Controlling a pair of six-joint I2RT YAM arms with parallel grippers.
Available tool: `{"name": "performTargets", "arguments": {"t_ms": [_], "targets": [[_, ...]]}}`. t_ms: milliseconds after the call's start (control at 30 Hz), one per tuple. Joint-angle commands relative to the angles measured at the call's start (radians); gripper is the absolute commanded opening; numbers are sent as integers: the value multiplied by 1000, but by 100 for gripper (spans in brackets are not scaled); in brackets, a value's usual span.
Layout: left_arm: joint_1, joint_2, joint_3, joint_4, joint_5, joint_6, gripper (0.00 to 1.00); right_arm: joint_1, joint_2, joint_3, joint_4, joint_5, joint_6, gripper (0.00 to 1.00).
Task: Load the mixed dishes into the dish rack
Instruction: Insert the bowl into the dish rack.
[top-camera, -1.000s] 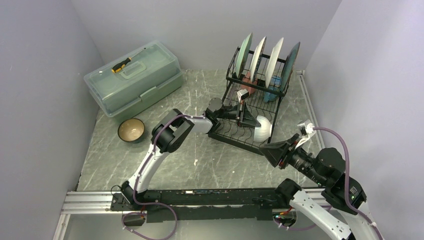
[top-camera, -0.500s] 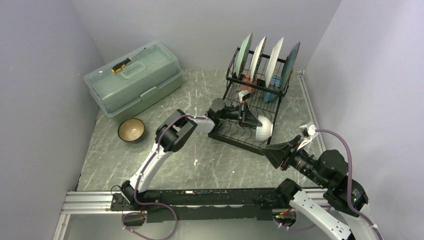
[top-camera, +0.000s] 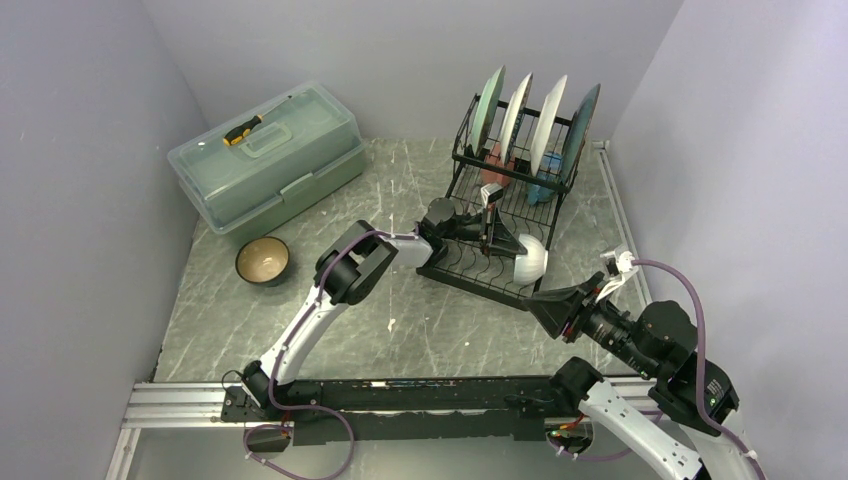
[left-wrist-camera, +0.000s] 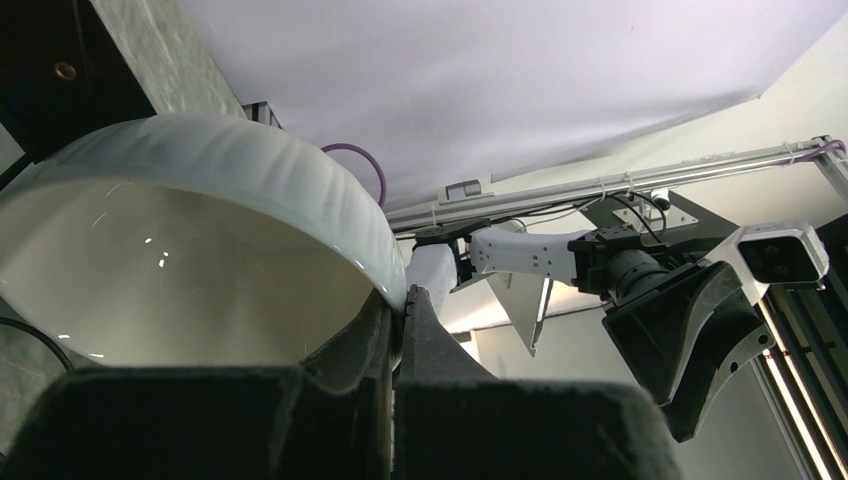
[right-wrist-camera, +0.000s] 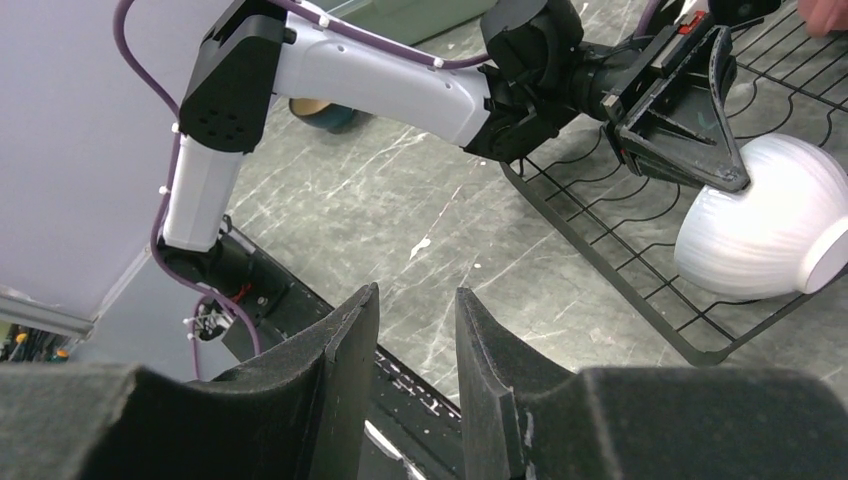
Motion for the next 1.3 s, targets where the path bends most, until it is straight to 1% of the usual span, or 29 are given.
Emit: {"name": "performTargets", "arguments": {"t_ms": [0, 300, 567, 867, 1000, 1267], "targets": [[-5, 9, 38, 8, -26, 28, 0, 2, -7, 33, 15, 16, -18, 36], [-13, 54, 64, -11, -34, 29, 0, 2, -4, 33, 12, 21, -29, 37], [-15, 85, 78, 30, -45, -7, 0, 2, -7, 30, 5, 30, -35, 37], [-8, 22, -2, 6, -10, 36, 0, 2, -6, 19, 18, 24, -33, 37], [14, -4, -33, 30, -3, 27, 0, 2, -4, 19, 25, 20, -30, 37], [31, -19, -41, 19, 21, 35, 0, 2, 1, 10, 37, 14, -22, 37]]}}
